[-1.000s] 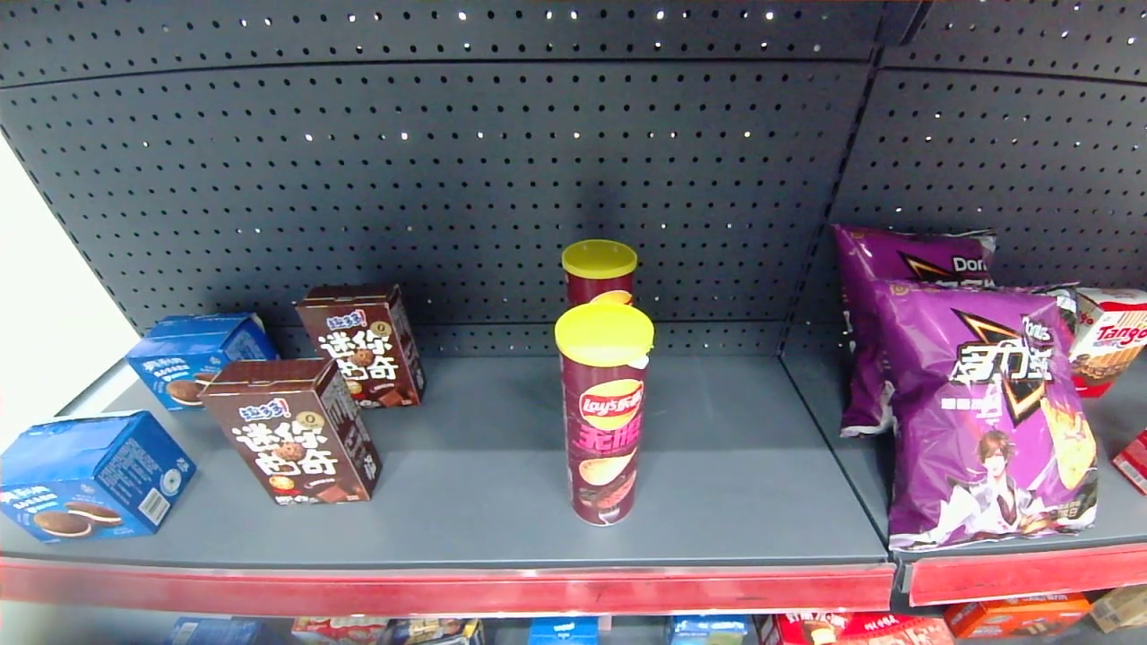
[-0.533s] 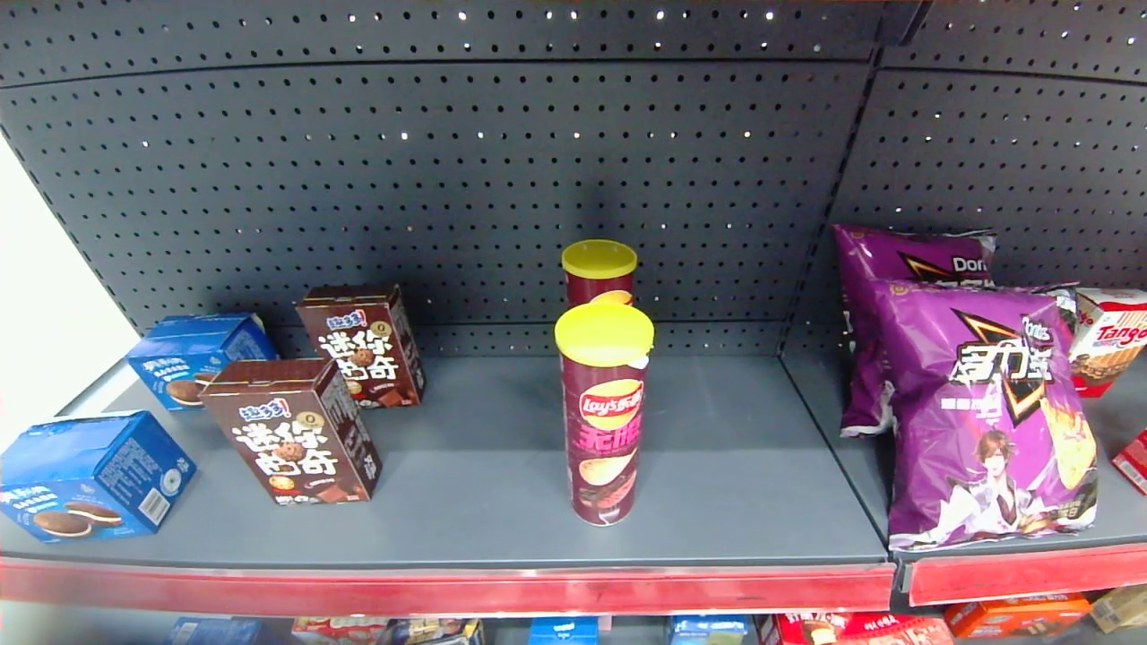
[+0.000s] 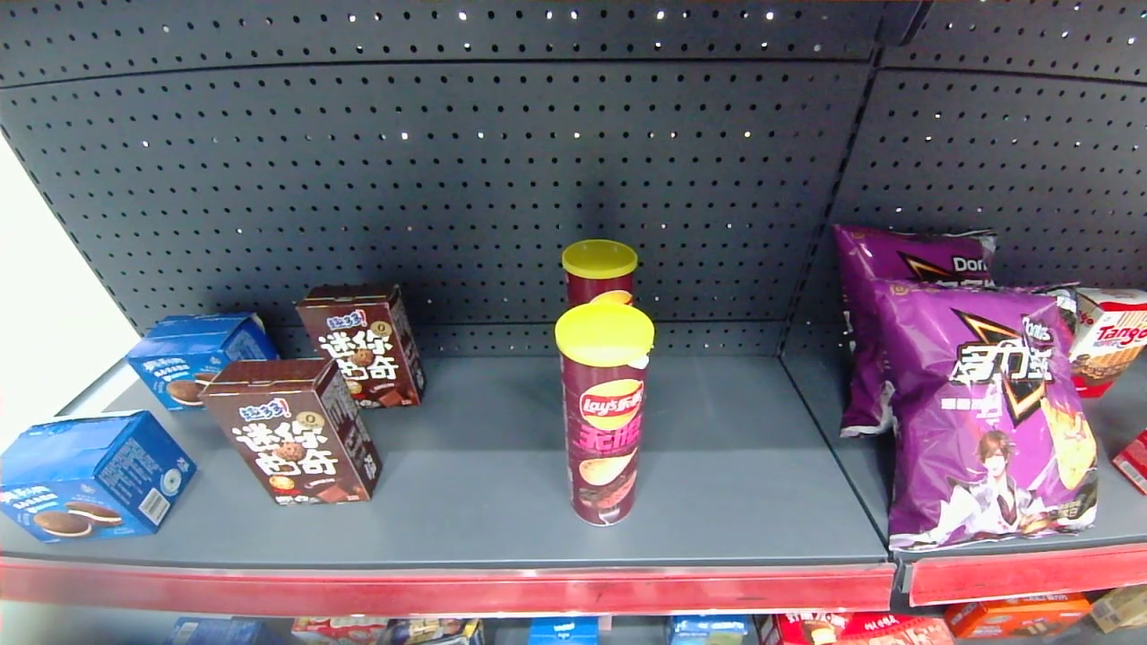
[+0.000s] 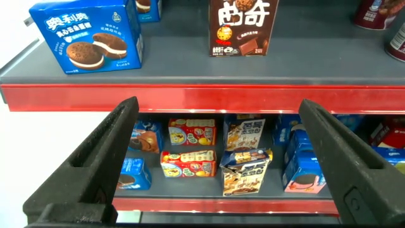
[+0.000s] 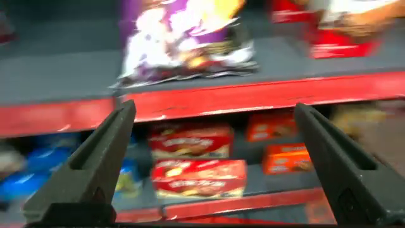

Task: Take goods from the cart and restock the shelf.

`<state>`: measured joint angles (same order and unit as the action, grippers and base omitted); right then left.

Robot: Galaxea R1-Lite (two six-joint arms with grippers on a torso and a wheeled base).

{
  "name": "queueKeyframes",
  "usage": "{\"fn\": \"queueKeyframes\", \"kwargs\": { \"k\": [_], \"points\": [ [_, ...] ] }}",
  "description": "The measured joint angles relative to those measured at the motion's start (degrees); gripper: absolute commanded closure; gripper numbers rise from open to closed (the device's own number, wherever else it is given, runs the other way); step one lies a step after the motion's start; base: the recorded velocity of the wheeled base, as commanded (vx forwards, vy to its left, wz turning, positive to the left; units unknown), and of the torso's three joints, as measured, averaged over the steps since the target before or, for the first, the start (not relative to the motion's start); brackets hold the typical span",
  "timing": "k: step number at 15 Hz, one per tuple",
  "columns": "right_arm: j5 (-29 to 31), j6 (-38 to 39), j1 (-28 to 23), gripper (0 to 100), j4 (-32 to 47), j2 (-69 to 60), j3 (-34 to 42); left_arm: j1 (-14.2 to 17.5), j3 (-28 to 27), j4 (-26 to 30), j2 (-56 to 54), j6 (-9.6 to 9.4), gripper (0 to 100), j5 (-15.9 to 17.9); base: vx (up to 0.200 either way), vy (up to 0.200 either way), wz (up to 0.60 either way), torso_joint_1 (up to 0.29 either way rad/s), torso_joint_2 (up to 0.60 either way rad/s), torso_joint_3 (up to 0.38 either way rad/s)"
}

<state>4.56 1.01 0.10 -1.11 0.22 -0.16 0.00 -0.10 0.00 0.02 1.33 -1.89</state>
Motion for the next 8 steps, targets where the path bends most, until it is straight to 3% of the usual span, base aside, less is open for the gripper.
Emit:
{"fn": "queueKeyframes", "kwargs": {
  "k": [2, 8],
  "points": [
    [-2.56, -1.01, 0.0, 0, 1.66, -0.01, 0.05, 0.0, 0.0, 0.0, 0.0, 0.0, 0, 0.01, 0.0, 0.0, 0.0, 0.0, 0.0, 0.0],
    [-2.86, -0.94, -0.07, 0, 1.55, -0.01, 0.16, 0.0, 0.0, 0.0, 0.0, 0.01, 0, 0.06, 0.0, 0.0, 0.0, 0.0, 0.0, 0.0]
  ]
}}
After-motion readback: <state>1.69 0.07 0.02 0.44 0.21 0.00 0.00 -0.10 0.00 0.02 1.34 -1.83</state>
